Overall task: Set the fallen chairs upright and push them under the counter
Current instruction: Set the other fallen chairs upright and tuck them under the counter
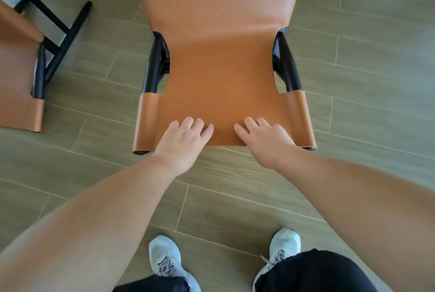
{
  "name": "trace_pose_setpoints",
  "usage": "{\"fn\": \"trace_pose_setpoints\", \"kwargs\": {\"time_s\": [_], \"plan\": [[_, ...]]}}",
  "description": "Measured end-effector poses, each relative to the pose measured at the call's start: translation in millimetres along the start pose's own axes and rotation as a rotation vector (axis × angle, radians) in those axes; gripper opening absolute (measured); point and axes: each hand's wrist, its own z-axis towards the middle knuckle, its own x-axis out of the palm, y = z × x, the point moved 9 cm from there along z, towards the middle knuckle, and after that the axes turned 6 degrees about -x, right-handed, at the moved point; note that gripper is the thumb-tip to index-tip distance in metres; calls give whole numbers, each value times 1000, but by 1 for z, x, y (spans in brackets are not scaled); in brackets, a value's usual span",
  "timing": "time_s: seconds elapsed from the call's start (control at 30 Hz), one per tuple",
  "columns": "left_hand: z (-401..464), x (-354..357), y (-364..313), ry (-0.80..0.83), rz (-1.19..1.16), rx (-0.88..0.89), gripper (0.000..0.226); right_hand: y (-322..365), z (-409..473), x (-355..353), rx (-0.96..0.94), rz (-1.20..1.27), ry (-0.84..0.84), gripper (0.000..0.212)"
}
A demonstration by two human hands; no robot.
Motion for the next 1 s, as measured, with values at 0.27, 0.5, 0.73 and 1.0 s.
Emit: {"fn": "trace_pose_setpoints", "kwargs": {"time_s": [0.27,0.5,0.73,1.0], "plan": [[27,-92,61,-10,-130,-160,62,-48,5,-106,-73,-4,20,57],[46,-162,112,-260,-189,-28,53,-88,7,-176,-99,-89,-92,56],[108,-237,195,-488,-154,100,48,-157,56,-276,-42,-121,-276,48],[183,-313,270,-502,-164,111,37,-237,103,-373,132,64,-467,32]]}}
